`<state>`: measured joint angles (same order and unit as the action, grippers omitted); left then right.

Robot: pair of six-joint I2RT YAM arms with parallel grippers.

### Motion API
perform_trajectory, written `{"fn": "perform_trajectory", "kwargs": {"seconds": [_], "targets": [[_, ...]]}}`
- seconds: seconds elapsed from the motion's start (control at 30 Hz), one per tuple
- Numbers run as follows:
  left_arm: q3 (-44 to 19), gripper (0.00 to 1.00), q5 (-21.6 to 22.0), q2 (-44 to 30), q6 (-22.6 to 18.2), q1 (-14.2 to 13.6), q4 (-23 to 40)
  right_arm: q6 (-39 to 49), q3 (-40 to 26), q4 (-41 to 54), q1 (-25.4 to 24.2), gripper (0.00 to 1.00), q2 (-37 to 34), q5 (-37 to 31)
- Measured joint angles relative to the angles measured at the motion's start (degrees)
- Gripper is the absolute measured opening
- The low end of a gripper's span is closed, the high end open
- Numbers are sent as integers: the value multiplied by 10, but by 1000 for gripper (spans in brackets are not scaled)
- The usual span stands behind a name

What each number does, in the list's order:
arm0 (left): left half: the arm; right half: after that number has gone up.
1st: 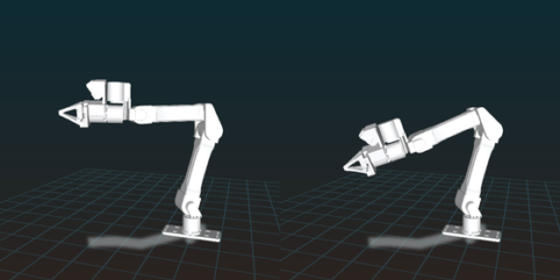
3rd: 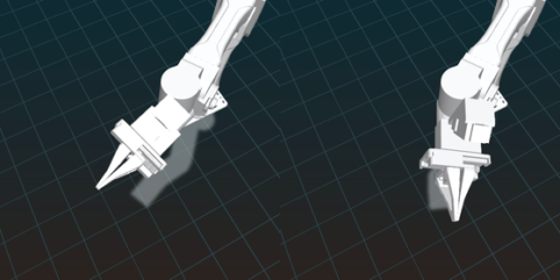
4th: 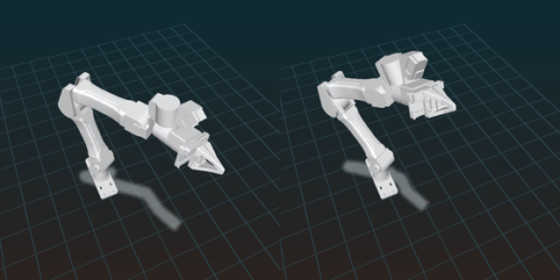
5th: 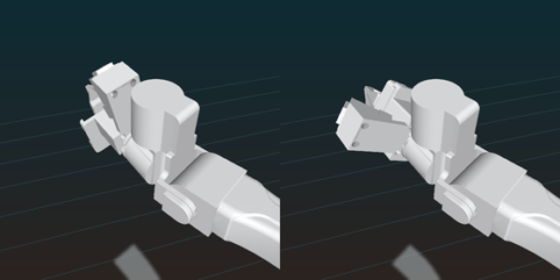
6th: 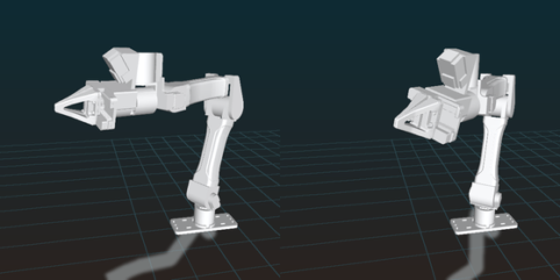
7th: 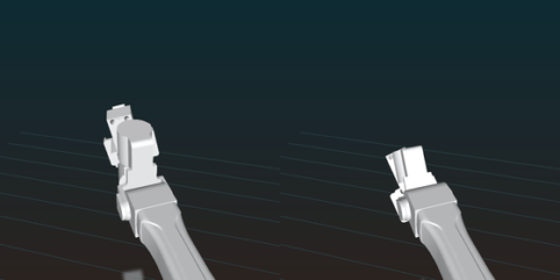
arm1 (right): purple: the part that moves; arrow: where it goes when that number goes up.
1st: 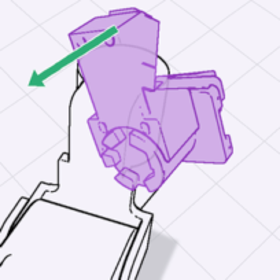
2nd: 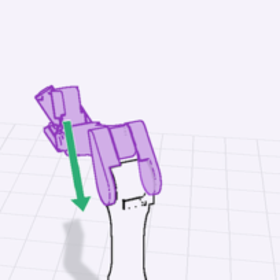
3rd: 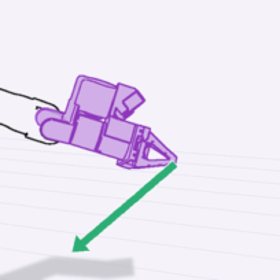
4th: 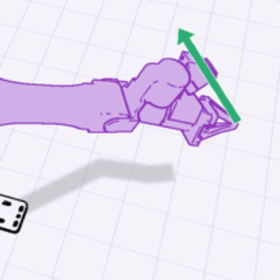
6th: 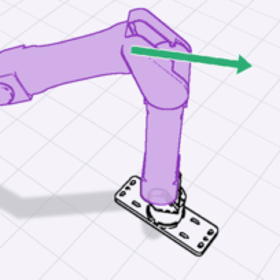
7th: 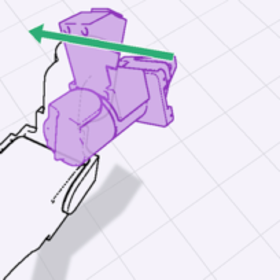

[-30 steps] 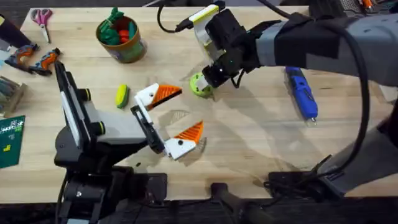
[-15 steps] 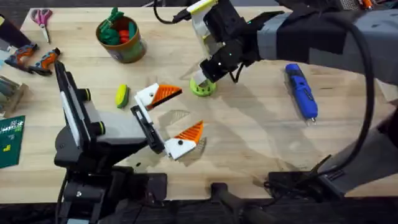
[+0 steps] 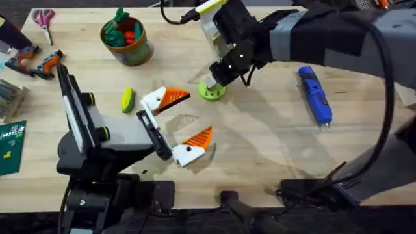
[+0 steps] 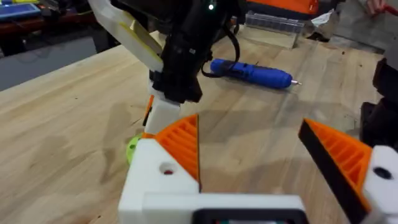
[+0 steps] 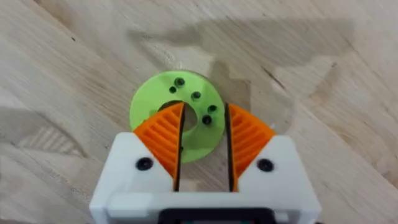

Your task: Pick up the gripper from the table and insert it into the empty holder that is missing its gripper. Then pick up a screw, insert it into the mounting hole, and use the screwdriver to tighten it. Finally, clean up the table by picking up the vegetable and placing it into the bucket.

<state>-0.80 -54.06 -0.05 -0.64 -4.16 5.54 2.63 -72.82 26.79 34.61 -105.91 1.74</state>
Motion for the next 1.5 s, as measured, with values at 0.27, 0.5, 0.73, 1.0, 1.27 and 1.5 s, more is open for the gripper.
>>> {"fn": "perform_trajectory", "kwargs": {"seconds": [0.27, 0.5, 0.73, 1.0, 1.27, 1.5], "targets": [[0, 985, 0, 0, 0, 0, 0, 0, 0, 0, 2, 383, 0, 0], [0, 985, 0, 0, 0, 0, 0, 0, 0, 2, 6, 341, 0, 0], [0, 985, 0, 0, 0, 0, 0, 0, 0, 2, 6, 325, 0, 0], [0, 986, 0, 0, 0, 0, 0, 0, 0, 2, 6, 325, 0, 0], [0, 986, 0, 0, 0, 0, 0, 0, 0, 2, 6, 323, 0, 0], [0, 986, 0, 0, 0, 0, 0, 0, 0, 2, 6, 323, -5, 0]]}}
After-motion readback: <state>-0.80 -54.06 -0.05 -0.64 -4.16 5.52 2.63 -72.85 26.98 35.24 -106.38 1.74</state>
